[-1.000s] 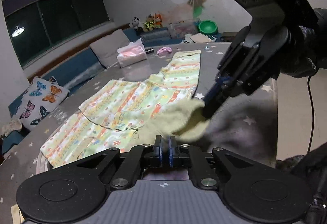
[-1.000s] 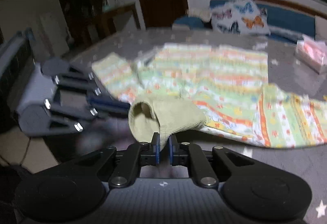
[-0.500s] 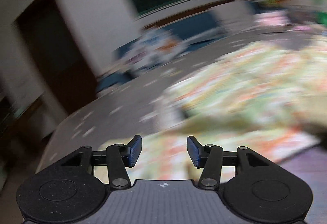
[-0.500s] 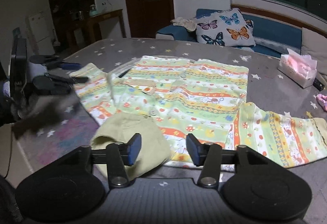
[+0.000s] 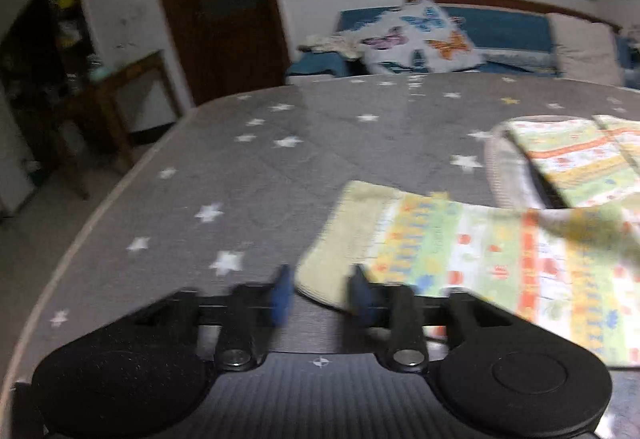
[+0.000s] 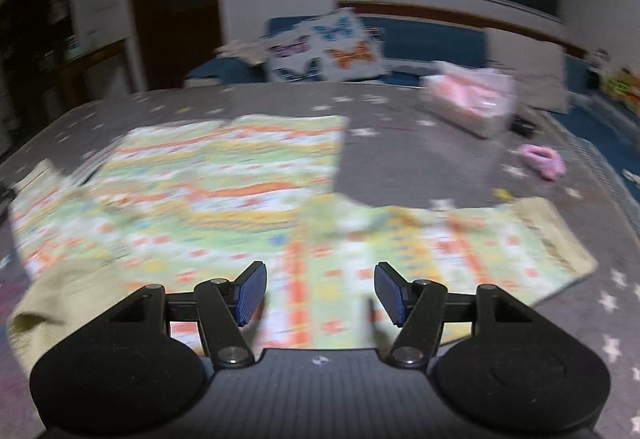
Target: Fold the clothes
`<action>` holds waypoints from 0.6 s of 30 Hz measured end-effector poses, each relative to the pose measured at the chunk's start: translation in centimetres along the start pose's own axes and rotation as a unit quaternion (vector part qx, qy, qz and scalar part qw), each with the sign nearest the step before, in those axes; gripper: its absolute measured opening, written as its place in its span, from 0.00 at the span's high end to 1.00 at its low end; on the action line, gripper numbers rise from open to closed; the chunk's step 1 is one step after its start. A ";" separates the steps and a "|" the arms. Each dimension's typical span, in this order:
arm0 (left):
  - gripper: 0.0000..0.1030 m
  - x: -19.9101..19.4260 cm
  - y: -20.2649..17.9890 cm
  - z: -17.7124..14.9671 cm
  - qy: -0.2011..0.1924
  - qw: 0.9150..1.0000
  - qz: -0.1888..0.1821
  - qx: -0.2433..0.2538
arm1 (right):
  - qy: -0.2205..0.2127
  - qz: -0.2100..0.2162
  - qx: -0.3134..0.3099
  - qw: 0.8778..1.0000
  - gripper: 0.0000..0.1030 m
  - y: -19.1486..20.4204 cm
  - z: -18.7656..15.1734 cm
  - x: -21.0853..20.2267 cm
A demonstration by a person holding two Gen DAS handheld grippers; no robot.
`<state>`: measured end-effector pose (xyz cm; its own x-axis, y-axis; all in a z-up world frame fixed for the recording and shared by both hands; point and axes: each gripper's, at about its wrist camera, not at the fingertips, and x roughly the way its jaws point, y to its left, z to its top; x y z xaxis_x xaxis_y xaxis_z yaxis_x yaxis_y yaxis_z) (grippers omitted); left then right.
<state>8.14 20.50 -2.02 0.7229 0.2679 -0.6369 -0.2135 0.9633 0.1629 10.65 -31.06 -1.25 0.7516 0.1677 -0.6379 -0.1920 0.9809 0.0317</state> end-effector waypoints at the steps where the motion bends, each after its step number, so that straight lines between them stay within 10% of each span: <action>1: 0.91 -0.4 -0.1 -0.1 -0.002 1.000 0.002 -0.002 | -0.003 -0.012 0.007 1.000 0.40 -0.7 0.1 0.2; 13: 1.00 -6.7 3.0 -1.8 -0.016 0.997 0.048 -0.058 | -0.009 -0.128 0.104 0.986 0.39 -9.2 -1.7 1.0; 18: 0.78 -5.3 2.1 -1.0 -0.016 0.998 0.033 -0.043 | -0.010 -0.137 0.118 0.983 0.38 -10.1 -2.0 1.1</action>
<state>3.24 21.09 0.92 0.7258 0.3318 -0.6026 -0.3161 0.9389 0.1363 12.14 -41.03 -3.82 0.7680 -0.1069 -0.6315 0.1695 0.9847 0.0395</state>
